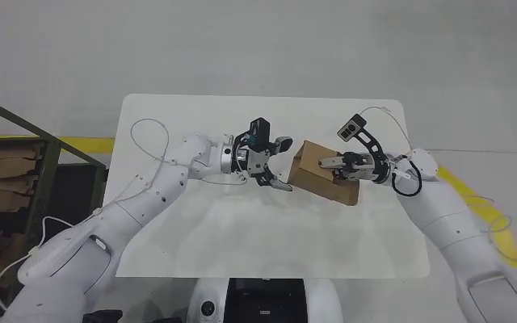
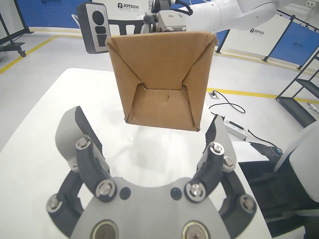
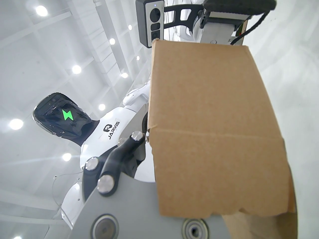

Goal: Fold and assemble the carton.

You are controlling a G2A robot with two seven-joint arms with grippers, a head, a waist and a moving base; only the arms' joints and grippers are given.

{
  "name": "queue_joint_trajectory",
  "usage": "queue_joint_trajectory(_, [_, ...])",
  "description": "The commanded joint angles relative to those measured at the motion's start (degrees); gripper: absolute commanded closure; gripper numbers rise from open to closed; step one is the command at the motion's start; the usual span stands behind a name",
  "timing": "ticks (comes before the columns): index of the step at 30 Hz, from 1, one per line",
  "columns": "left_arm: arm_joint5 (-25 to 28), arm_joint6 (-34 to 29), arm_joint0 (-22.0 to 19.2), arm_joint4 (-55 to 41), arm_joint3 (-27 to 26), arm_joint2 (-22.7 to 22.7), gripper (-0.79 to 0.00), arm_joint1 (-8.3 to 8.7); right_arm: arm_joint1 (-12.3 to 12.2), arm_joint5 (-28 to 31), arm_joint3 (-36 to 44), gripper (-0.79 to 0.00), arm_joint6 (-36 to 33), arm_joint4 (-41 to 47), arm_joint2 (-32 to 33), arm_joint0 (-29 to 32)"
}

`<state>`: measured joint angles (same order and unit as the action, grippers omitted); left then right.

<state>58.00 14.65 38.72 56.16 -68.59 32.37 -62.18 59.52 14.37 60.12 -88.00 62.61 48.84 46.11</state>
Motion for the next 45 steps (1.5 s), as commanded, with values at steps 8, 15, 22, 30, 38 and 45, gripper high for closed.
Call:
queue_joint_trajectory(8, [0.0,1.3,-3.9,-6.7,2.0,-7.0,-0.785,0.3,-0.4,1.9,1.3,0.0,0.0,-0.3,-1.5,-0.4])
queue_joint_trajectory(15, [0.0,0.8,-5.5,-10.4,2.5,-10.6,-0.785,0.08,-0.6,1.9,2.1,0.0,0.0,-0.8,-1.2,-0.1])
queue_joint_trajectory(22, [0.0,1.5,-6.2,-10.3,3.0,-11.8,-0.785,-0.01,-0.7,1.9,2.9,0.0,0.0,-1.8,-1.5,-0.2])
queue_joint_trajectory(30, [0.0,1.4,-6.8,-11.0,2.8,-13.5,-0.785,-0.26,-0.6,1.9,3.0,0.0,0.0,-2.9,-1.7,-0.5])
queue_joint_trajectory(38, [0.0,1.7,-7.4,-11.9,2.9,-14.9,-0.468,-0.19,-0.5,1.9,2.6,0.0,0.0,-3.0,-2.0,-0.7])
queue_joint_trajectory(45, [0.0,1.9,-7.7,-13.3,3.0,-16.0,-0.434,0.03,-0.4,1.9,2.0,0.0,0.0,-2.5,-2.5,-1.0])
